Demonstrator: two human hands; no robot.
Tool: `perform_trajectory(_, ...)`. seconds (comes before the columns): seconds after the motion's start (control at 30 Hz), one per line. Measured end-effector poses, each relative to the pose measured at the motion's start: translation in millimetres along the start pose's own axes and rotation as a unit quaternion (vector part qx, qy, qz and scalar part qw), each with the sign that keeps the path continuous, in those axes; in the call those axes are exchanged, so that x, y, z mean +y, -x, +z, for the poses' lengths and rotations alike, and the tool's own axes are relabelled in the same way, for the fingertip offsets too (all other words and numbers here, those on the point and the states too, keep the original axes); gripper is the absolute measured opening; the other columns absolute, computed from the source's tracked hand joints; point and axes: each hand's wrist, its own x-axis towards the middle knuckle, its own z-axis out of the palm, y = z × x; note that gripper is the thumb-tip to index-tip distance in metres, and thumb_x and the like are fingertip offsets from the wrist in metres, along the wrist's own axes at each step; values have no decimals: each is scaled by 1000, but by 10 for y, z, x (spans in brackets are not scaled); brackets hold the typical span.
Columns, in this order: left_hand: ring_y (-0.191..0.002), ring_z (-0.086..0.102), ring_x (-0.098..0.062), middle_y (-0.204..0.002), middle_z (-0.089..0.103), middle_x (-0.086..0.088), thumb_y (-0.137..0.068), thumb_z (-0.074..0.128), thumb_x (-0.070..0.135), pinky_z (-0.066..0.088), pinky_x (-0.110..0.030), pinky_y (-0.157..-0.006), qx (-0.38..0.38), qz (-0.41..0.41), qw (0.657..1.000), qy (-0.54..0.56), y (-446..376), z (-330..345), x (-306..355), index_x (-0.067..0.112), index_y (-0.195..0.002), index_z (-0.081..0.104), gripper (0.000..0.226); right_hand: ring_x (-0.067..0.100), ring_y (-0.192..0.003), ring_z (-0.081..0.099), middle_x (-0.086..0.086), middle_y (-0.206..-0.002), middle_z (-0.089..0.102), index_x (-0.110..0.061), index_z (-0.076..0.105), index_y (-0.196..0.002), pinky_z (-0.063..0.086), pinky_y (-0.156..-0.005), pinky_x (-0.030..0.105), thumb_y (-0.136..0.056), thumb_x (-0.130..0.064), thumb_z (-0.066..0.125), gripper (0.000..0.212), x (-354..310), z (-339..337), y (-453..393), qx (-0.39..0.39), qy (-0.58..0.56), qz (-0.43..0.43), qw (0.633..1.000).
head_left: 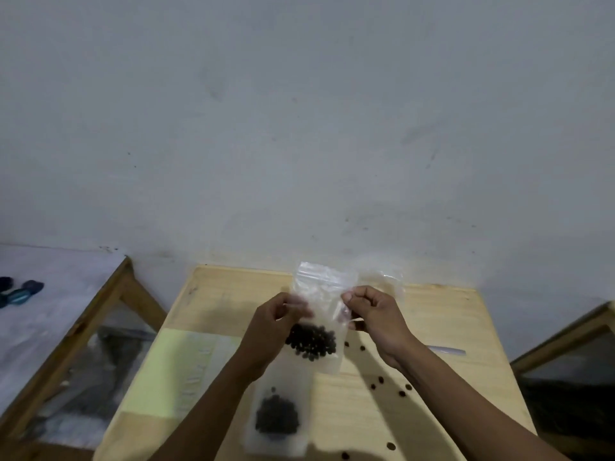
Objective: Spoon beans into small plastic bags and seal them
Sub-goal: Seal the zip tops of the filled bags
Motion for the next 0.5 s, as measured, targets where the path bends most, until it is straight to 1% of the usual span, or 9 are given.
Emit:
perform_trajectory(0.07,-82,72,-12,-93,75,-5,-94,59,13,51,-14,-60,36,-20,999,18,112,-197,-98,11,-100,65,9,21,-74,62,1,-74,64,-15,68,-89,49,-65,30,-95,-23,61,12,98,208,-3,-13,-3,18,1000)
perform_trajectory(0.13,-80,72,-13,-91,75,-5,-94,59,12,48,-13,-58,89,-27,995,20,214,-453,-214,12,-97,66,8,19,-73,63,1,-78,67,-13,67,-99,49,-65,31,-98,-25,55,17,181,448,-18,-8,-22,43,999)
perform_trajectory(0.2,-81,72,-12,-89,76,-1,-95,58,14,46,-14,-61,137,-32,990,8,321,-754,-343,15,-97,66,8,18,-68,64,4,-79,68,-12,65,-102,49,-60,28,-101,-23,48,20,255,715,-33,10,-50,63,997)
perform_trajectory(0.27,-80,70,-8,-87,76,2,-95,59,15,44,-18,-64,182,-44,982,-1,431,-1084,-466,15,-97,66,8,17,-63,63,6,-77,66,-10,64,-102,49,-54,24,-101,-17,46,19,375,1011,-48,29,-54,74,995)
perform_trajectory(0.33,-80,70,-6,-85,76,3,-95,59,14,45,-21,-67,219,-58,974,2,534,-1416,-576,14,-97,67,8,18,-67,62,7,-81,66,-11,64,-100,49,-58,26,-99,-11,47,17,592,1319,-87,20,23,59,998)
perform_trajectory(0.4,-82,70,-9,-85,76,2,-95,59,15,46,-23,-71,245,-74,967,8,631,-1738,-678,12,-99,66,9,19,-76,63,4,-90,69,-16,65,-92,49,-67,25,-97,-10,48,19,848,1627,-145,-17,147,12,989)
perform_trajectory(0.47,-79,69,-3,-86,75,2,-95,59,16,47,-22,-72,269,-84,959,-1,724,-2026,-765,11,-100,67,10,15,-81,62,-1,-95,70,-21,64,-88,45,-70,15,-95,-11,52,17,1054,1921,-216,-56,252,-35,965)
perform_trajectory(0.5,-75,68,2,-87,75,3,-95,60,16,46,-21,-70,279,-88,956,-9,768,-2157,-811,11,-99,67,10,13,-80,61,-1,-96,68,-23,62,-90,43,-70,13,-95,-13,54,13,1129,2057,-249,-72,294,-50,952)
